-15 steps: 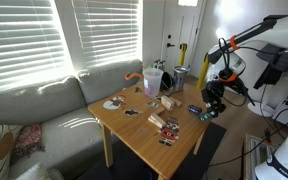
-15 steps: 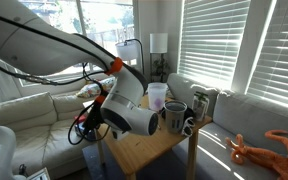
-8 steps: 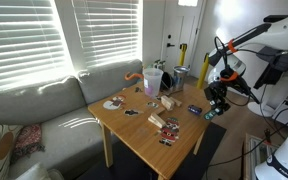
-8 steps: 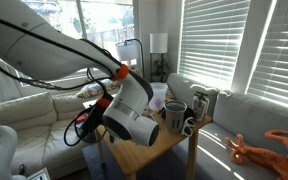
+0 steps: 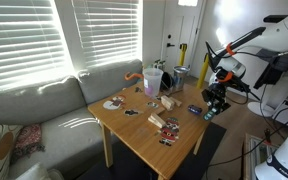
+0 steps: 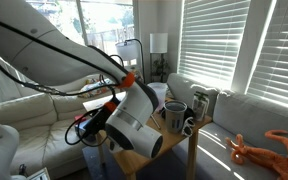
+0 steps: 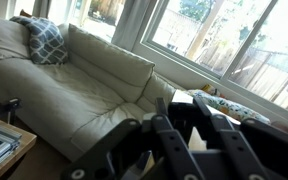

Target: Place the green and blue toy cars upright

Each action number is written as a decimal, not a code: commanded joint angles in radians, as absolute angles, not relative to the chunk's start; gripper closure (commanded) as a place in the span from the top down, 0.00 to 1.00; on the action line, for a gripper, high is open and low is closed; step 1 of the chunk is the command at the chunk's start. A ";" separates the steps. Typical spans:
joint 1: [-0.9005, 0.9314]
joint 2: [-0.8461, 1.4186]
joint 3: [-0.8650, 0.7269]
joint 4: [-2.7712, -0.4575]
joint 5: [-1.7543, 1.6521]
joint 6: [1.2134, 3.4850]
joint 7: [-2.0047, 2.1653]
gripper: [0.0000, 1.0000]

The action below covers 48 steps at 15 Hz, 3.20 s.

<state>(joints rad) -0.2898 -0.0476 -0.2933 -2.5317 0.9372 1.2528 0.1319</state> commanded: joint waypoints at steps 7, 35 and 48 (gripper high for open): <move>-0.306 -0.058 -0.292 -2.488 0.870 1.352 0.392 0.08; -0.323 -0.081 -0.308 -2.462 0.801 1.547 0.493 0.08; -0.328 -0.143 -0.297 -2.522 0.810 1.587 0.647 0.62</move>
